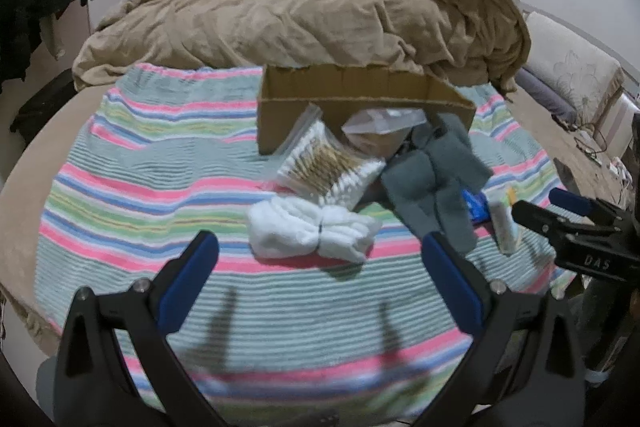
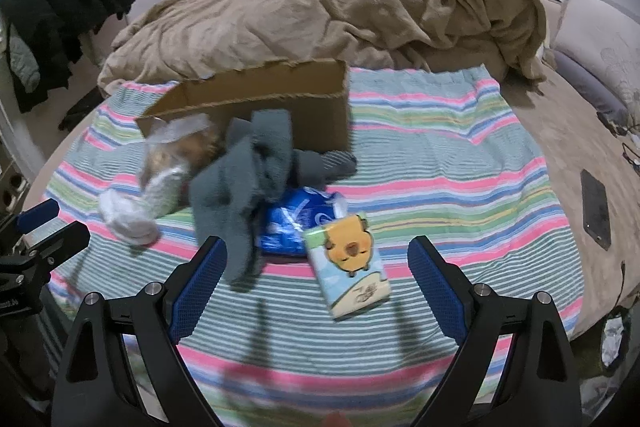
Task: Organize objects
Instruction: 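Grasp the capybara-print tissue pack with the right tool while the left tool grasps the white socks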
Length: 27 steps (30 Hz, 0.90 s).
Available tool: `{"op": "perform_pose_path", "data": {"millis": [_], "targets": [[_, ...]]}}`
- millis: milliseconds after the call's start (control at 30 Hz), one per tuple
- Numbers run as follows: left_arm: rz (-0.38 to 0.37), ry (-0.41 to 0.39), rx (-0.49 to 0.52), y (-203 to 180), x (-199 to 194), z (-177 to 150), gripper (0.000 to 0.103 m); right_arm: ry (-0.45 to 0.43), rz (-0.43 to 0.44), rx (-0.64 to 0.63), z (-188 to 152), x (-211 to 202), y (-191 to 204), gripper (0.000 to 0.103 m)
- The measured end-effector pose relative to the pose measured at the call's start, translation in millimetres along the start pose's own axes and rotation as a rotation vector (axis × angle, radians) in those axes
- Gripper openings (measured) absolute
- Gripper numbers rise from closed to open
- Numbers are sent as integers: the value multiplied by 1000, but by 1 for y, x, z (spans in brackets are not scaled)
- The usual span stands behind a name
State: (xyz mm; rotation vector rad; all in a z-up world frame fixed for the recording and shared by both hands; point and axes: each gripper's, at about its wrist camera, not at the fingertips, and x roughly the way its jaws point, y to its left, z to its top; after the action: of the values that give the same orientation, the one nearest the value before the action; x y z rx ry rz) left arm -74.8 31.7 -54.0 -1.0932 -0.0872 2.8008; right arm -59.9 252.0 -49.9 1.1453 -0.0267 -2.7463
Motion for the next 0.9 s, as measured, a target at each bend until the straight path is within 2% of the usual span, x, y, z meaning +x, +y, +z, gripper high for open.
{"op": "perform_pose_path", "data": {"millis": [200, 267, 333, 367, 400, 433, 467, 667, 900], "targets": [[5, 40, 10, 4, 40, -2, 100, 41, -11, 15, -8, 27, -18, 94], [-5, 60, 12, 5, 51, -2, 88, 50, -14, 17, -10, 35, -23, 93], [-13, 75, 10, 5, 61, -4, 83, 55, -11, 19, -13, 41, -27, 90], [-16, 84, 9, 5, 64, -7, 80, 62, -2, 24, -14, 44, -30, 80], [-23, 87, 8, 5, 68, -9, 79, 70, 9, 29, -15, 46, -31, 65], [-23, 82, 10, 5, 67, -10, 77, 78, 22, 33, -16, 48, -33, 56], [-22, 74, 15, 5, 67, -11, 75, 85, 26, 32, -17, 48, -33, 51], [-24, 41, 22, 4, 55, -13, 65, 55, 44, 9, -17, 38, -29, 50], [-32, -30, 2, 9, 25, 2, 64, -21, 53, -10, 4, 9, -20, 50]]}}
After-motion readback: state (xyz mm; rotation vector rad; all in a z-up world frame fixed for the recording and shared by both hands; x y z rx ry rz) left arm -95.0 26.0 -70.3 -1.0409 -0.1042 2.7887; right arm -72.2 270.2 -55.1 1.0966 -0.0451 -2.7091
